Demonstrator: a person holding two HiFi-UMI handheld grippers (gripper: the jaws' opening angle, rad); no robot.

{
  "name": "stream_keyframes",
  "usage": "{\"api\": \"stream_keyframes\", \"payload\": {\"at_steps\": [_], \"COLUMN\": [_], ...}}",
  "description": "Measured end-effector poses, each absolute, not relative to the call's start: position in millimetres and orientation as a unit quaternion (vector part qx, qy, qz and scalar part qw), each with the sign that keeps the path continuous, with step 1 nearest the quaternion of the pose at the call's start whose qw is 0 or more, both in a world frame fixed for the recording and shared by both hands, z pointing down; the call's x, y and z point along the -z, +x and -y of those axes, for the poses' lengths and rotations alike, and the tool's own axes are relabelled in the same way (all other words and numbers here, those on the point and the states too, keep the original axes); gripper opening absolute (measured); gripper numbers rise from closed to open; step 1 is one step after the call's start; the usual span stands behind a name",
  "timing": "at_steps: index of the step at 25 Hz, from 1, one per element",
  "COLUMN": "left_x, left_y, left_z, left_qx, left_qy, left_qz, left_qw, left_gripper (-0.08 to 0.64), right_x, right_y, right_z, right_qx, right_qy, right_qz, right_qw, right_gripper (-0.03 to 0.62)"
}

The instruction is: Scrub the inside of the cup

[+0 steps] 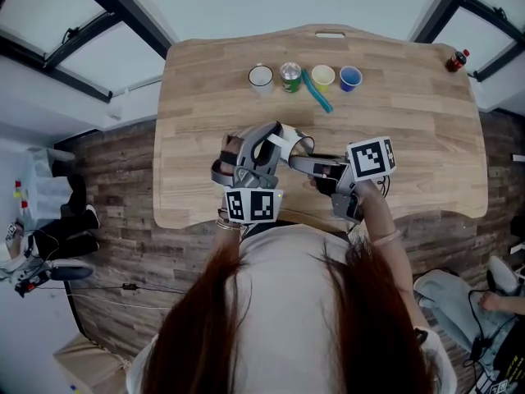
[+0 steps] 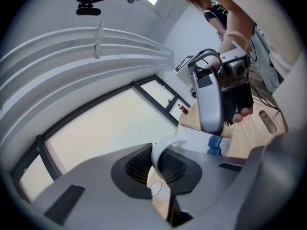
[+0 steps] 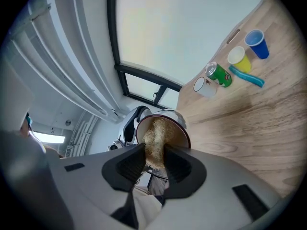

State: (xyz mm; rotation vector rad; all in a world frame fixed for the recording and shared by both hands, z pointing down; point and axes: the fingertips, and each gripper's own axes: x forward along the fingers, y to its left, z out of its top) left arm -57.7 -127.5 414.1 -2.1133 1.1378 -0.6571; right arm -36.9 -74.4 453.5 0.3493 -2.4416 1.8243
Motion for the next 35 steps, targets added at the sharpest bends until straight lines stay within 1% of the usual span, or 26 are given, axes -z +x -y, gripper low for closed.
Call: {"api": "stream_keyframes", "payload": {"at_steps": [9, 30, 35], "left_x": [-408.0, -398.1, -398.3], "left_y": [-61.1, -64.8, -65.2], "left_z": [128.1, 129.9, 131.8], "left_qx": [0.243, 0.234, 0.23], "left_qy": [-0.797, -0.786, -0.788], "left_qz": [-0.447, -0.466, -0.468], "left_qw": [0.327, 0.332, 0.328], "left_gripper": [0.029, 0.029, 0.029], "right_x": [-447.9, -431.4, -430.3], "right_y": [-35.5, -35.7, -35.5], "right_z": [80.2, 86.6, 88.2], "right_qx": [-0.611, -0.679, -0.677], "right_qy": [0.102, 0.054, 0.056], "right_qz": [0.785, 0.72, 0.722], "right_qw": [-0.004, -0.131, -0.131], "right_gripper": [0.123, 0.118, 0.118]}}
